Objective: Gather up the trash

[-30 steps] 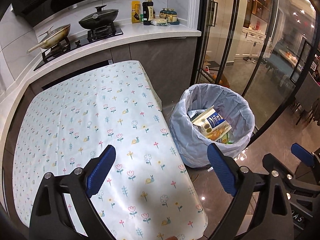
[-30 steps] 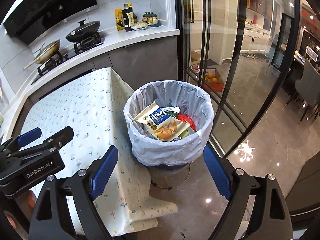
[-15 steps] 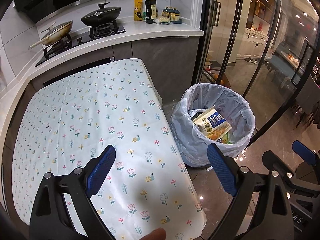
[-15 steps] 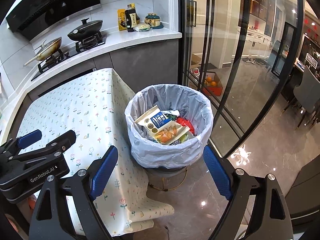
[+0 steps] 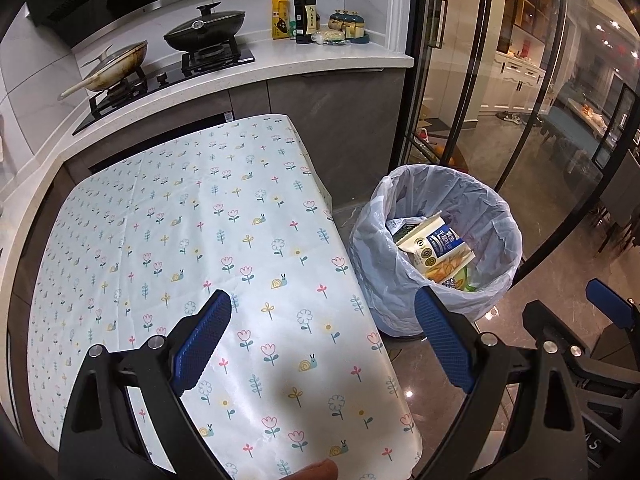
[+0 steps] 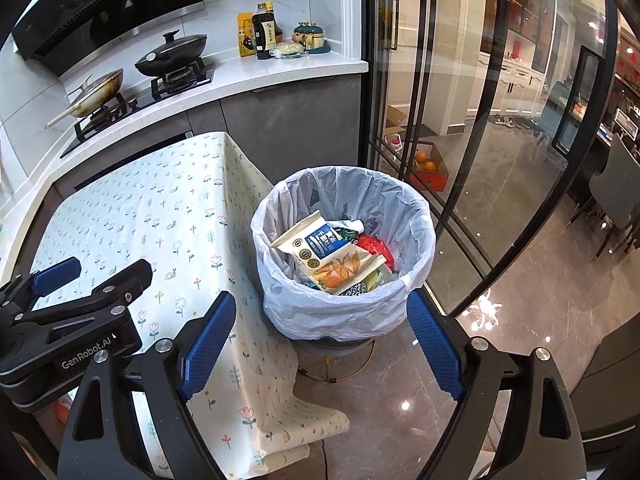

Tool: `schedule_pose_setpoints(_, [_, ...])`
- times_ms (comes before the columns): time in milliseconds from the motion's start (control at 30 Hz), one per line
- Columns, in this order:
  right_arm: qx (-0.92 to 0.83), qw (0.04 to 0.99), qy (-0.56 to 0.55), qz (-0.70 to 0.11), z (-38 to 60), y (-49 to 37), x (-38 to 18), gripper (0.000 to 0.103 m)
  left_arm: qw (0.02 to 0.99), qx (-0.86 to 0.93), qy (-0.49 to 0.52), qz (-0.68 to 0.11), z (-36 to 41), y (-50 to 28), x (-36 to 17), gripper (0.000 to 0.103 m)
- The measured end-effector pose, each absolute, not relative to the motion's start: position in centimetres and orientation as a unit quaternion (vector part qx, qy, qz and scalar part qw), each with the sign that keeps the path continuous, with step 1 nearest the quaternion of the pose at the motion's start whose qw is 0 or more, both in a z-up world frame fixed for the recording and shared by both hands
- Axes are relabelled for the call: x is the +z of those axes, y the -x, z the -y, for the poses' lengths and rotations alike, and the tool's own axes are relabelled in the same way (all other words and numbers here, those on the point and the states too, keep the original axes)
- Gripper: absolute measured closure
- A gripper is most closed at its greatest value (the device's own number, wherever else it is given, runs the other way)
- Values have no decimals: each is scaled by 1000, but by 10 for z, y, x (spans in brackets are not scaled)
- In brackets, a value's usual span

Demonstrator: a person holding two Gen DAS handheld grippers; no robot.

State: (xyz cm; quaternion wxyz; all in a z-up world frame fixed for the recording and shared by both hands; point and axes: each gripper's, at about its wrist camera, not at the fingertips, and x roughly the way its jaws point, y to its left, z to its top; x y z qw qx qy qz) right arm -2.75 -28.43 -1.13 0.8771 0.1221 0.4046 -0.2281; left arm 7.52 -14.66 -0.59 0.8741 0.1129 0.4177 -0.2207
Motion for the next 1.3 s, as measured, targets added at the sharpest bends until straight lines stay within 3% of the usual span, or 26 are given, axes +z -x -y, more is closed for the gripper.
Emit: schedule_pose_setpoints(1300, [-229,874,-123,-410,289,26,-20,19,870,-207,-113,-432,147,-79,-14,14])
